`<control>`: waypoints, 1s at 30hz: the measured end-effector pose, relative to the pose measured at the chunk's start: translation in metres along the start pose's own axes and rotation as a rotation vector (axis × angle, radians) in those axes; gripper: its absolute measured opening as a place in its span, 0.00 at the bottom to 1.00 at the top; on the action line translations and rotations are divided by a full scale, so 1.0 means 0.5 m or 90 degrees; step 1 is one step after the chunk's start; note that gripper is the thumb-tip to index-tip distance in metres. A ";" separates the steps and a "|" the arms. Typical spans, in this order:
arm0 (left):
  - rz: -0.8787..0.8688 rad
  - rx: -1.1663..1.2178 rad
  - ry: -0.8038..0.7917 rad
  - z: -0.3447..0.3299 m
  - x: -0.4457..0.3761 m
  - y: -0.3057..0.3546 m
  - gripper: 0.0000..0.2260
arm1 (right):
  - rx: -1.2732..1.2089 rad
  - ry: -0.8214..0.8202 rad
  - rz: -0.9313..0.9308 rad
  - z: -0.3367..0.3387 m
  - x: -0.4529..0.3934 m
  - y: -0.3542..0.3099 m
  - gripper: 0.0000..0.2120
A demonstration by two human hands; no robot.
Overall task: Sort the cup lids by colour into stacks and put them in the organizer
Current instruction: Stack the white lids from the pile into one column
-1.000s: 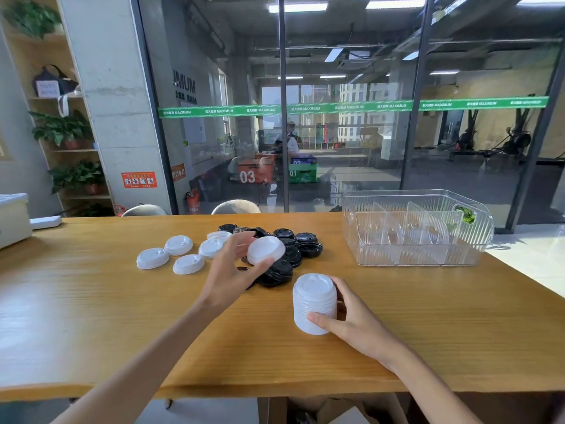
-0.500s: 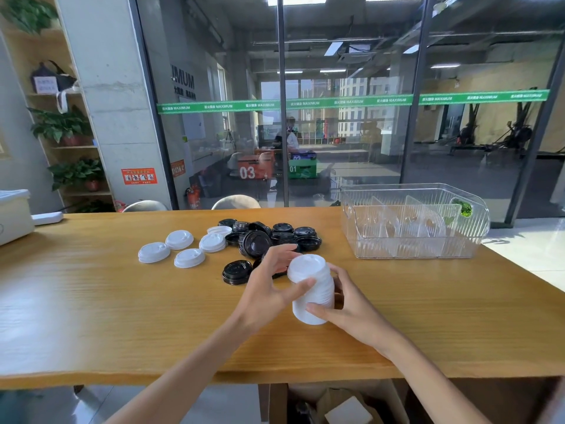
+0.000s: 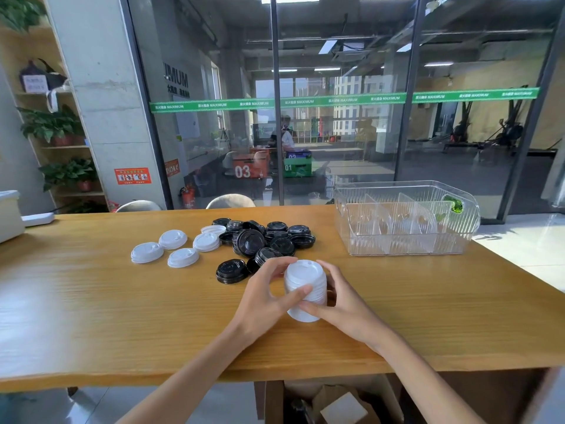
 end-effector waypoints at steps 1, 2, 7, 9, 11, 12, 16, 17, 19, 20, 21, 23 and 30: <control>0.002 0.006 0.003 0.000 0.001 0.000 0.24 | 0.000 -0.001 0.000 0.000 0.000 0.000 0.49; 0.004 0.012 0.005 0.001 0.002 0.001 0.24 | -0.001 -0.001 0.001 0.000 0.000 -0.001 0.48; 0.022 0.038 0.001 0.002 0.004 0.003 0.24 | 0.001 -0.010 0.008 0.001 0.001 0.005 0.42; 0.030 0.043 -0.003 0.003 0.003 0.003 0.24 | -0.021 -0.034 -0.001 0.004 -0.004 0.005 0.36; 0.040 0.050 -0.013 0.003 0.002 0.001 0.25 | -0.114 -0.040 -0.032 0.010 -0.012 -0.001 0.32; 0.044 0.053 -0.018 0.003 0.002 0.000 0.25 | -0.159 -0.035 -0.045 0.012 -0.015 -0.002 0.30; 0.069 0.090 -0.024 0.004 0.002 -0.003 0.20 | -0.140 -0.050 -0.057 0.005 -0.007 -0.004 0.24; 0.076 0.101 -0.019 0.003 0.001 -0.003 0.18 | -0.127 -0.052 -0.063 0.003 -0.004 -0.002 0.24; 0.083 0.120 -0.008 0.003 -0.001 -0.007 0.15 | -0.116 -0.043 -0.073 0.002 -0.006 -0.002 0.23; 0.081 0.126 -0.005 0.002 -0.001 -0.009 0.15 | -0.111 -0.040 -0.079 0.002 -0.007 -0.005 0.22; 0.077 0.128 -0.004 0.001 -0.002 -0.011 0.14 | -0.104 -0.038 -0.083 0.002 -0.006 -0.008 0.21; 0.075 0.133 -0.008 0.001 -0.002 -0.015 0.14 | -0.098 -0.032 -0.087 0.001 -0.004 -0.011 0.20; 0.096 0.155 -0.024 0.002 -0.003 -0.026 0.16 | -0.084 -0.034 -0.078 -0.001 -0.006 -0.015 0.21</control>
Point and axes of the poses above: each hand's wrist, its own x-axis away from the middle knuckle, its own z-axis out of the back of the hand, y = z × x, the point moved 1 cm from there along -x, towards the middle knuckle, and after that the axes turned 12 degrees about -z, right-handed, at the moved point
